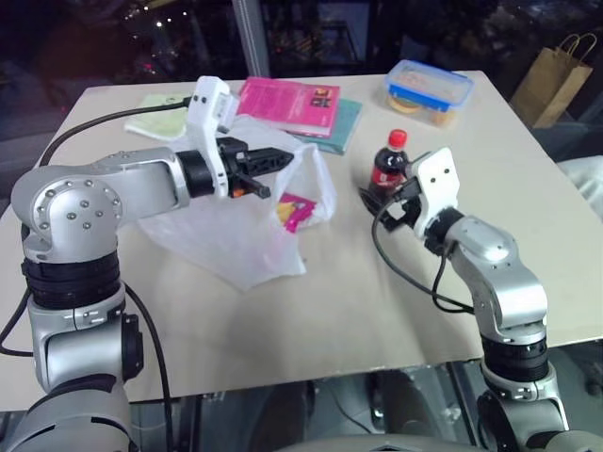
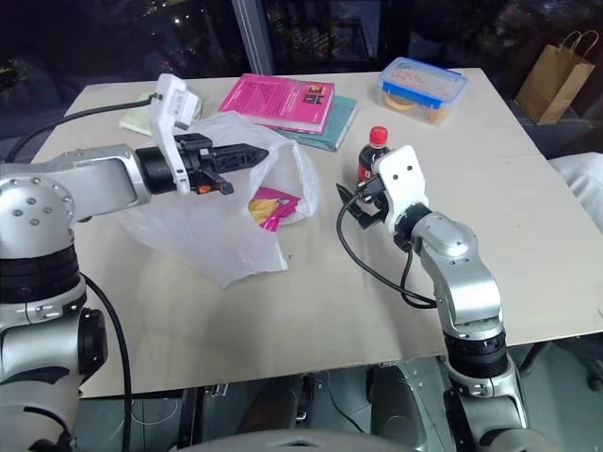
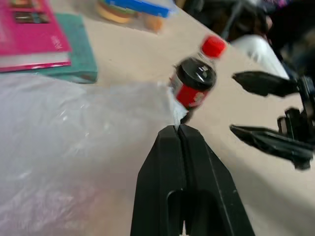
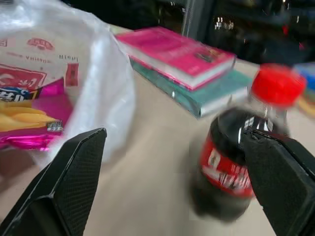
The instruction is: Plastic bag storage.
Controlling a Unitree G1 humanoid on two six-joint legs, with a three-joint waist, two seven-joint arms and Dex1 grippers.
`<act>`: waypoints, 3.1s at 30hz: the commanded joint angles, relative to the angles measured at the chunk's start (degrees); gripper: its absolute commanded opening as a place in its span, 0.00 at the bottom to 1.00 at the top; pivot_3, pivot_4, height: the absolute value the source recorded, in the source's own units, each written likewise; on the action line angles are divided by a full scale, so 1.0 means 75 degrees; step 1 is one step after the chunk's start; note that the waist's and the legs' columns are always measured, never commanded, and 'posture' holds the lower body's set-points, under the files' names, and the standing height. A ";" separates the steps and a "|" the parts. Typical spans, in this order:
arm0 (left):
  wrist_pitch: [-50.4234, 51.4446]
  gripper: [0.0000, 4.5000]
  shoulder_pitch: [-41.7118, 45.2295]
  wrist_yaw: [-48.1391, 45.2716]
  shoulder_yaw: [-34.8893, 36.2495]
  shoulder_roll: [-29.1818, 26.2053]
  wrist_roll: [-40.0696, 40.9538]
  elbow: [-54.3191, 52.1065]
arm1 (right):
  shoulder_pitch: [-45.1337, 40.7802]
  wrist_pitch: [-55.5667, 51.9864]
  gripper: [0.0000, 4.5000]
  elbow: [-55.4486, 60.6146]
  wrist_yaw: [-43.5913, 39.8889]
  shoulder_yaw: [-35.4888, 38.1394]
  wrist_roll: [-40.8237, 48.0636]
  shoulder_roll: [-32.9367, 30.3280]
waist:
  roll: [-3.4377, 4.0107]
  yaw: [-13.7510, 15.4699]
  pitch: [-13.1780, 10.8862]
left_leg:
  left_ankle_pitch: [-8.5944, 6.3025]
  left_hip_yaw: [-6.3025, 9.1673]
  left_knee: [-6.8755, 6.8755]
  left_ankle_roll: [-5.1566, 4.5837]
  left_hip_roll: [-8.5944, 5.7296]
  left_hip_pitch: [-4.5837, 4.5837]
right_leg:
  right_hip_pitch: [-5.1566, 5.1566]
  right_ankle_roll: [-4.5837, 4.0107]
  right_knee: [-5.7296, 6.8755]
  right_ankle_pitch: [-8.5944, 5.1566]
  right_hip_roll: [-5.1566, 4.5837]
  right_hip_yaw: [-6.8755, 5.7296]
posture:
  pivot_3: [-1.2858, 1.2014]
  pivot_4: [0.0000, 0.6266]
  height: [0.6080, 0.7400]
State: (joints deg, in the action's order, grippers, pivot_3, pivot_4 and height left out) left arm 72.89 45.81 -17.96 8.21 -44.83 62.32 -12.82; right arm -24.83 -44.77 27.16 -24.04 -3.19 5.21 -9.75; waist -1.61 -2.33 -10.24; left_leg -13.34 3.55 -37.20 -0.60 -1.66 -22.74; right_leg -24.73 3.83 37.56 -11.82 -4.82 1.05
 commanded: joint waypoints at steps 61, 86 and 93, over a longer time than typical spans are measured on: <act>0.0078 0.00 0.1267 -0.1875 0.0171 0.1043 -0.3680 0.0771 | -0.1263 0.0280 0.67 -0.0894 0.0348 0.0842 0.3502 0.0675 | 0.0026 -0.0036 -0.0023 | -0.0001 0.0012 0.0010 -0.0005 0.0007 -0.0045 | -0.0007 0.0004 -0.0067 0.0002 0.0008 -0.0017 | 0.52 0.24 1.00; 0.2213 0.00 0.2021 -0.1430 0.2488 0.1825 -0.1397 0.0824 | -0.3132 0.2272 0.67 -0.6182 -0.1698 -0.1556 0.2115 0.2725 | 0.0025 -0.0037 -0.0023 | 0.0001 0.0010 0.0002 0.0019 0.0026 -0.0016 | -0.0010 0.0000 -0.0020 0.0003 0.0029 -0.0001 | 0.52 0.24 1.00; 0.2045 0.00 0.1764 -0.0622 0.3341 0.2212 -0.1311 0.0324 | -0.3451 0.2669 0.67 -0.7016 -0.0672 -0.0884 0.2151 0.3127 | 0.0023 -0.0009 -0.0021 | 0.0007 0.0012 0.0001 0.0037 0.0019 -0.0015 | -0.0009 0.0000 -0.0020 0.0004 0.0018 -0.0001 | 0.52 0.24 1.00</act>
State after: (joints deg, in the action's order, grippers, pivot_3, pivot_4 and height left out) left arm 89.98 59.14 -23.81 31.26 -27.87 51.99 -8.28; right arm -47.12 -26.28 -26.07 -31.49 -12.51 20.51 7.49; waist -1.44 -2.40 -10.40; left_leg -13.28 3.64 -37.20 -0.30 -1.52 -22.86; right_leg -24.79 3.83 37.41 -11.79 -4.68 1.04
